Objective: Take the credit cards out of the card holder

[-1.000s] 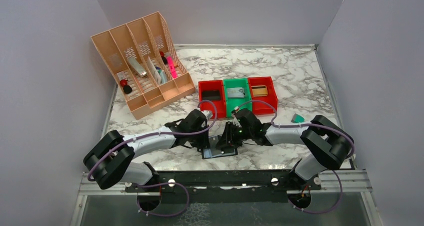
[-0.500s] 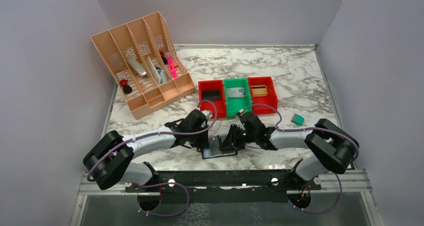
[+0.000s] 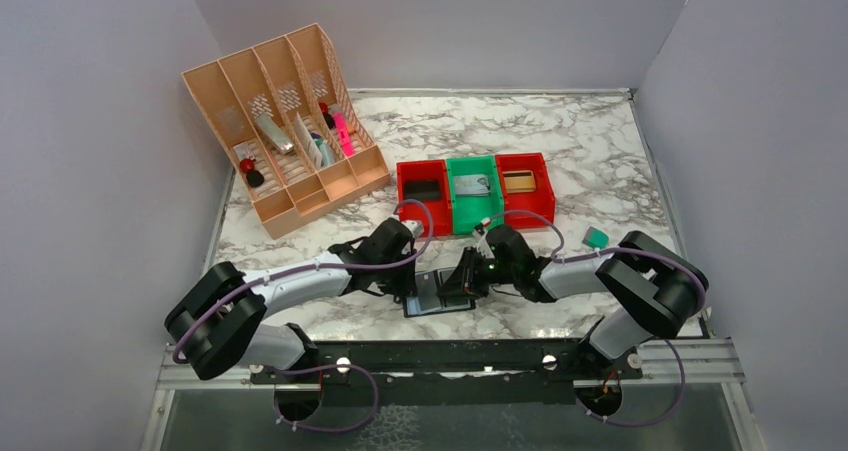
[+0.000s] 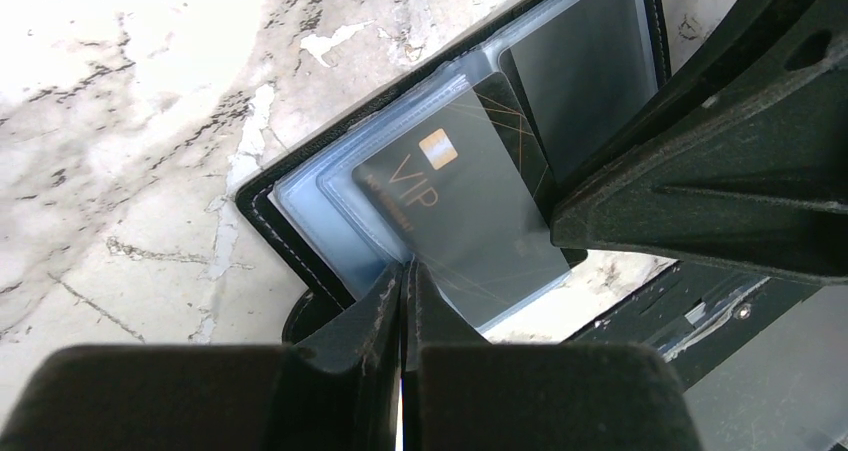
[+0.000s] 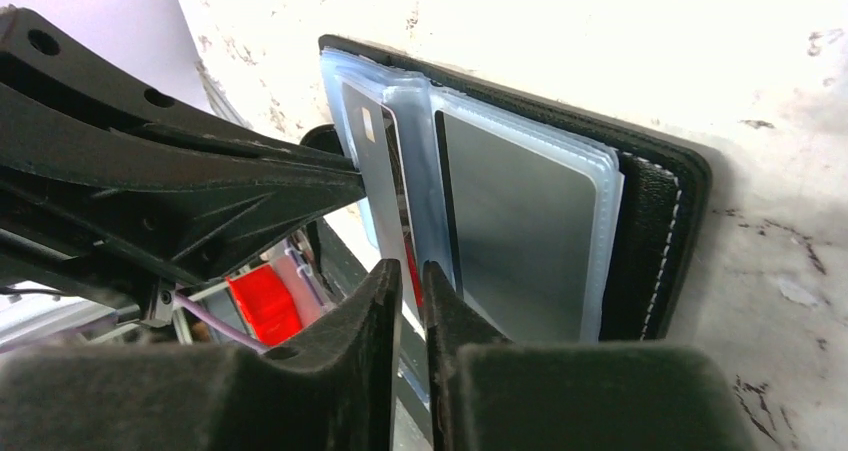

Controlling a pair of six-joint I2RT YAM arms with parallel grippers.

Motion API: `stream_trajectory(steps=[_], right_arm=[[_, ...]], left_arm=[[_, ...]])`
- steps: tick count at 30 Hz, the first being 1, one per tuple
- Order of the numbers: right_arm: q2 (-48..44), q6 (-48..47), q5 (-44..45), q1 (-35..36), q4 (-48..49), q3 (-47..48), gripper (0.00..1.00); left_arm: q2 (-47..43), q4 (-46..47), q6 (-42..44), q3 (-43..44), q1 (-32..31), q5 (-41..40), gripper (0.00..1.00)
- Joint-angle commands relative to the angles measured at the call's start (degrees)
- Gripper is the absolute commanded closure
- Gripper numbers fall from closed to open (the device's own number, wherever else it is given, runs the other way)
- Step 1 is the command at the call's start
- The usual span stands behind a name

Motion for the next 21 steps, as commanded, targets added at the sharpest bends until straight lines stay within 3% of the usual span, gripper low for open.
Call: stream_trajectory(steps=[1,7,14,21], right_arm=[[1.4,1.3,-2.9,-0.9,6.1,-1.0,0.86],[1.4,1.9,-3.6,-1.5,7.7,-2.1,0.99],[1.2,2.4,-3.6,-2.1,7.7,-3.3,0.99],[0.8,1.7,-3.4,-2.4,4.1,-3.4,0.99]], left_arm=[[-1.3,-2.8,1.0,-0.1,-0.2,-2.0,0.94],[-2.1,-2.9,1.0,0.0,-0.2,-2.6,0.94],[-3.1,-3.2,0.7,0.1,-0.2,-3.2,0.94],[-5.6,-3.1,0.2,0.4,-0.2,-4.2,0.86]])
